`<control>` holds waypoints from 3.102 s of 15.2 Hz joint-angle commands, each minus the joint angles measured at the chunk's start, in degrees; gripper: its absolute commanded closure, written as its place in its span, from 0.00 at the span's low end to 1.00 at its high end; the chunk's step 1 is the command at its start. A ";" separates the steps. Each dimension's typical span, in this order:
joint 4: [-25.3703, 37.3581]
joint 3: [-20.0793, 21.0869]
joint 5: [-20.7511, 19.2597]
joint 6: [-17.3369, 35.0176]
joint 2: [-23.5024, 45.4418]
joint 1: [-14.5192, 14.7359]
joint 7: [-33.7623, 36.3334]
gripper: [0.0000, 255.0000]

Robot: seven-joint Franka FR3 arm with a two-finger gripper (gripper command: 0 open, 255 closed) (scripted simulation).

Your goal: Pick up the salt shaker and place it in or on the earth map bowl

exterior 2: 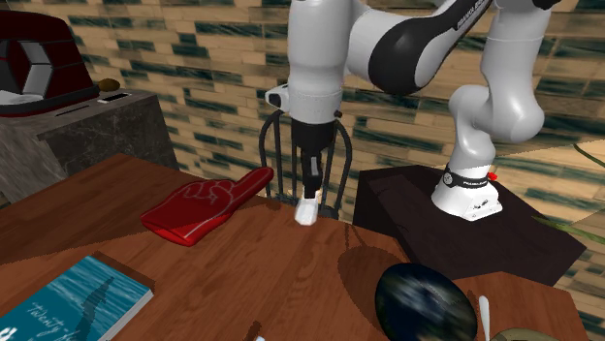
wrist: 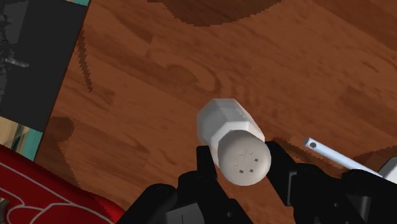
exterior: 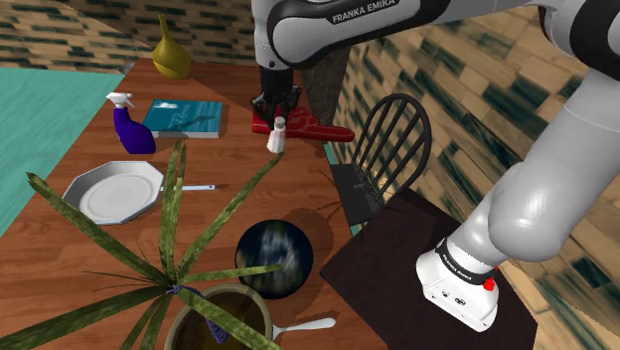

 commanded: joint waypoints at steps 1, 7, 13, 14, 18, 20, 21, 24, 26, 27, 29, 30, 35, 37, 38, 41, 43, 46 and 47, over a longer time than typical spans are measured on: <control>-2.42 1.01 0.64 -0.26 -2.55 1.06 1.84 1.00; -7.62 4.40 2.76 -1.38 -8.55 4.52 7.72 1.00; -10.39 8.30 5.10 -3.28 -12.98 8.20 14.09 1.00; -10.61 8.99 5.49 -3.65 -13.54 8.82 15.21 1.00; -11.47 11.26 6.53 -4.10 -14.73 10.76 18.91 1.00; -12.60 11.37 6.33 -2.58 -14.28 10.77 19.16 1.00; -13.14 11.42 6.21 -1.81 -14.04 10.77 19.30 1.00; -14.70 11.57 5.82 0.47 -13.22 10.77 19.75 1.00; -15.68 11.67 5.51 1.99 -12.60 10.77 20.08 1.00; -16.15 11.72 5.34 2.75 -12.28 10.77 20.25 1.00; -17.06 11.81 4.96 4.27 -11.58 10.76 20.63 1.00; -17.49 11.86 4.76 5.03 -11.21 10.76 20.83 1.00; -19.48 12.05 3.56 8.81 -9.15 10.73 21.95 1.00; -20.44 12.13 2.75 10.86 -7.88 10.72 22.66 1.00; -20.44 12.12 2.75 10.86 -7.88 10.72 22.66 1.00; -20.44 12.12 2.75 10.86 -7.88 10.72 22.66 1.00; -20.44 12.12 2.75 10.86 -7.88 10.72 22.66 1.00; -20.44 12.12 2.75 10.86 -7.88 10.72 22.66 0.00; -20.44 12.12 2.75 10.86 -7.88 10.72 22.66 0.00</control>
